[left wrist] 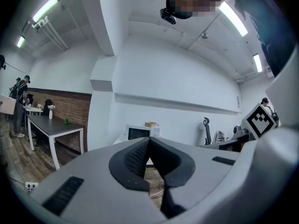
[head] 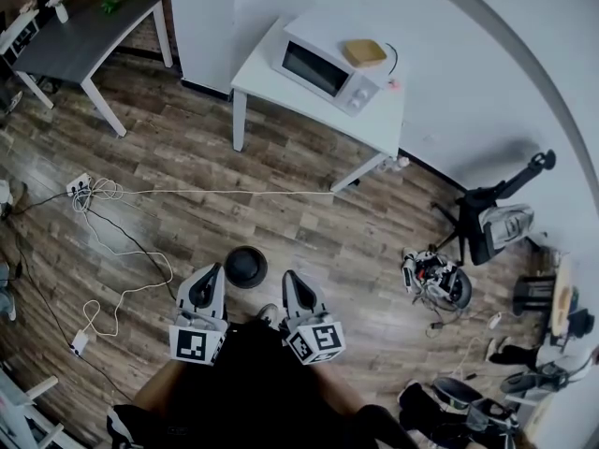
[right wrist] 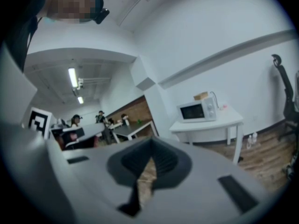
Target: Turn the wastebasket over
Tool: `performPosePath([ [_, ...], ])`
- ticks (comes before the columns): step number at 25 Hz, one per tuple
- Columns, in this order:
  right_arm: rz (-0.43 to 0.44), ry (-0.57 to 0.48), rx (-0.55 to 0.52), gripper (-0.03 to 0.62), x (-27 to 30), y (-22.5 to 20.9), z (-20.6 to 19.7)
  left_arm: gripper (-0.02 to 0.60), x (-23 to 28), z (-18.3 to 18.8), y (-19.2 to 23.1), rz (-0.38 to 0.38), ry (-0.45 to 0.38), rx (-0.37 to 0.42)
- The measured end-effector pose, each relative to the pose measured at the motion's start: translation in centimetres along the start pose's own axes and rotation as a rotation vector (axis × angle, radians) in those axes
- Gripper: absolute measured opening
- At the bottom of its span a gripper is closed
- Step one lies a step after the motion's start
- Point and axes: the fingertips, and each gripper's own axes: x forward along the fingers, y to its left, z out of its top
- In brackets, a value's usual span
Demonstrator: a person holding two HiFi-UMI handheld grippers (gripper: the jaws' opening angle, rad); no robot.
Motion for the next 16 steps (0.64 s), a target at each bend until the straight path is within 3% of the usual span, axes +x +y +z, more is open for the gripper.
performPosePath([
  [16,0.025,0.007,0.016,0.032,-0.37,0.91,-0.99,0.032,-0.59,-0.62,-0.99,-0.021,-0.001,-0.008],
])
